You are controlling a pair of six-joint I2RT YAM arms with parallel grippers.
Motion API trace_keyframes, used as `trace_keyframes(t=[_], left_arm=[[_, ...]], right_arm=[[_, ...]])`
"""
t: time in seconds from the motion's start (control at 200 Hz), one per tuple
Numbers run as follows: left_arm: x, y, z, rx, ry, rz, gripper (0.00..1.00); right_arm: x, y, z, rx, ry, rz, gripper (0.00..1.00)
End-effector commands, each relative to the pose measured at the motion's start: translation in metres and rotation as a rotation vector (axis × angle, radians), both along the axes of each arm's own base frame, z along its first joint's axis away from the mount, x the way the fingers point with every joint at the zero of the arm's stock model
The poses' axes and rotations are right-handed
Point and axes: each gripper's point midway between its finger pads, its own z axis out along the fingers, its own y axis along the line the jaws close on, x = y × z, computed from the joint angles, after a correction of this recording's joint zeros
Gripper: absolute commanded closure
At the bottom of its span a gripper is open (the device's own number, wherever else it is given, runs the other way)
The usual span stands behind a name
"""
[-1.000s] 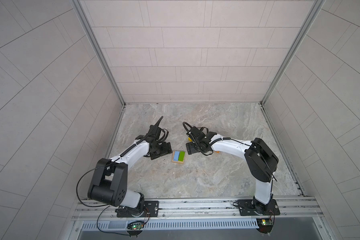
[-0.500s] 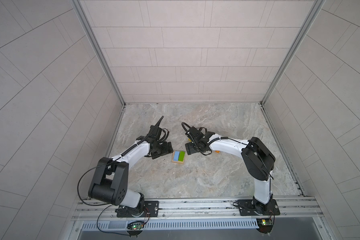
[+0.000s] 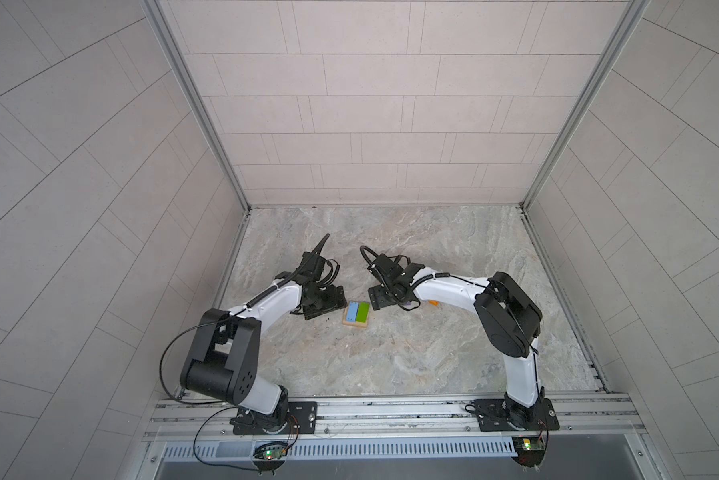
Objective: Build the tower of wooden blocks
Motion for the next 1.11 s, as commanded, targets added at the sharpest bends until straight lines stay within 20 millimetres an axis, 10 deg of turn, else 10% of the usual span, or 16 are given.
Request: trace_keyframes(t=[0.0,1.101], left_arm=[[-0.004,-0.002,-0.005,0.005,0.015,-0.022,0.11],[-0.006,-0.005,-0.011,0.018,0.037,-0.042,0.11]], right_arm=[[0.002,0.000,-0.001,-0.018,-0.002,0.001,0.14],[-0.004,0.011,0.000,0.001,-0.014,0.034,0.15]])
